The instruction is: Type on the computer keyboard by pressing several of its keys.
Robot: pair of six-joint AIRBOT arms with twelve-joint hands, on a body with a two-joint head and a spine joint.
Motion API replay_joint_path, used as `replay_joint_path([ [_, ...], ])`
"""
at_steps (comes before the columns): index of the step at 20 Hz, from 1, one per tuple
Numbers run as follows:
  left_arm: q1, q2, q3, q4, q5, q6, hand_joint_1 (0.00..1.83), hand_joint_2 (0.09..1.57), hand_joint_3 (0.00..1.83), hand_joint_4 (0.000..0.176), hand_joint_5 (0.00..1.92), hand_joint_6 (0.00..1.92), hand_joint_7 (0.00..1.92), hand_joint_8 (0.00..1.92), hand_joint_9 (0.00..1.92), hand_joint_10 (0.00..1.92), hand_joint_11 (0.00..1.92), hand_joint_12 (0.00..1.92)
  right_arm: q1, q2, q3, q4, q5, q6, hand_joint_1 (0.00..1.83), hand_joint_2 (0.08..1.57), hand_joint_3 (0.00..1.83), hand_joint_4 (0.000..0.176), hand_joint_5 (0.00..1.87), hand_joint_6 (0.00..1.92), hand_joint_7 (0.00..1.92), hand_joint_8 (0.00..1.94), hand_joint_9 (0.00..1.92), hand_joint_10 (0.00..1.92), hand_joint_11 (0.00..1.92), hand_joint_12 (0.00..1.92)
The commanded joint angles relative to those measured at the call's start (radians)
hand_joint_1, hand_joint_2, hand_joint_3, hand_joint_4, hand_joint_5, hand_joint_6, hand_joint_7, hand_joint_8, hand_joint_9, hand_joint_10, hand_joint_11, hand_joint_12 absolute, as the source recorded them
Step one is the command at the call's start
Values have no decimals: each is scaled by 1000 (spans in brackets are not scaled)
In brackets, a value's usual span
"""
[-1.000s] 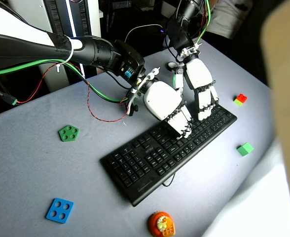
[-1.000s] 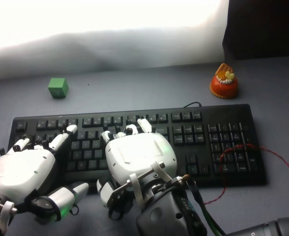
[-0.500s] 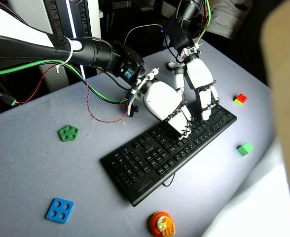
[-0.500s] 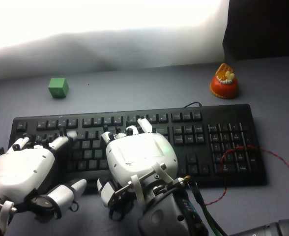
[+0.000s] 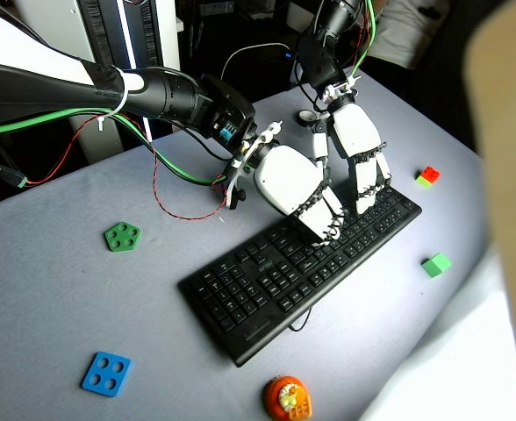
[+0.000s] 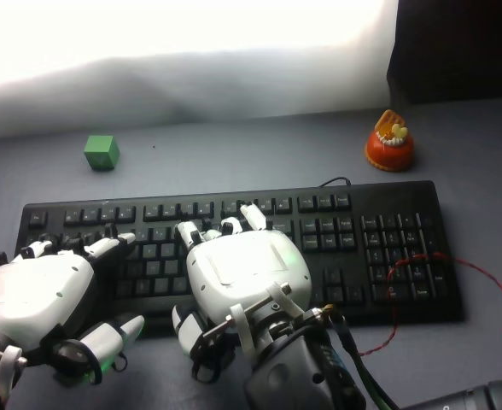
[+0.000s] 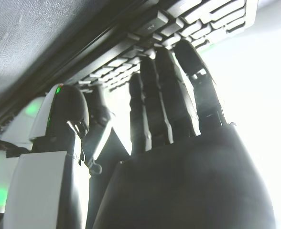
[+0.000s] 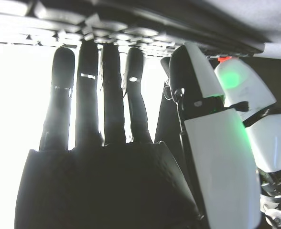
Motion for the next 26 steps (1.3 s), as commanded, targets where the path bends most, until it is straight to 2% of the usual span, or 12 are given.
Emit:
replay_joint_path([
  [1, -2, 6, -2, 20, -44, -8, 717, 1329, 5, 0, 212, 0, 389, 0, 580, 7, 107, 1180, 0, 9, 0, -40, 50, -2, 754, 1280, 0, 0, 163, 331, 452, 3, 290, 822, 0, 1615],
  [2, -7, 7, -2, 20, -43, -8, 666, 1354, 10, 0, 200, 0, 389, 1, 588, 9, 105, 1210, 4, 12, 0, -40, 53, -2, 747, 1280, 0, 0, 150, 302, 437, 1, 282, 809, 0, 1593],
  [4, -14, 9, -1, 20, -43, -8, 433, 1379, 9, 0, 203, 1, 417, 6, 604, 13, 104, 1243, 9, 17, -1, -40, 54, -4, 689, 1291, 4, 0, 144, 279, 383, 0, 249, 780, 0, 1574],
  [6, -20, 10, 11, 82, -60, -27, 337, 1370, 2, 5, 211, 4, 436, 8, 614, 15, 98, 1257, 17, 28, -6, -40, 55, -8, 674, 1284, 0, 0, 148, 245, 359, 0, 241, 753, 0, 1561],
  [7, -26, 10, 18, 105, -68, -35, 318, 1369, 1, 0, 210, 2, 430, 4, 610, 12, 84, 1272, 23, 38, -15, -40, 55, -12, 659, 1286, 0, 0, 144, 239, 352, 0, 233, 749, 0, 1563],
  [12, -37, 1, 24, 105, -177, -35, 272, 1361, 0, 0, 263, 13, 457, 5, 622, 13, 114, 1247, 51, 96, -74, -77, 73, -42, 627, 1292, 2, 0, 162, 237, 355, 2, 221, 746, 0, 1559],
  [15, -21, -23, 20, 107, -256, -32, 293, 1372, 4, 0, 247, 2, 437, 0, 614, 7, 114, 1225, 69, 137, -108, -91, 68, -45, 626, 1293, 2, 0, 165, 235, 373, 8, 228, 750, 0, 1557],
  [20, -15, -76, 38, 162, -278, -27, 465, 1342, 0, 0, 254, 4, 425, 0, 596, 3, 82, 1225, 92, 213, -156, -91, 24, -43, 639, 1291, 1, 0, 175, 235, 385, 11, 236, 756, 0, 1573],
  [23, -18, -112, 63, 162, -291, -20, 488, 1329, 0, 6, 245, 0, 432, 1, 613, 9, 78, 1227, 101, 256, -179, -91, -1, -42, 648, 1290, 0, 0, 193, 238, 399, 15, 236, 757, 0, 1568],
  [26, -19, -136, 87, 162, -295, -13, 497, 1335, 0, 1, 252, 3, 434, 2, 615, 9, 78, 1228, 111, 303, -211, -91, -24, -42, 640, 1292, 0, 0, 199, 234, 407, 14, 247, 758, 0, 1561],
])
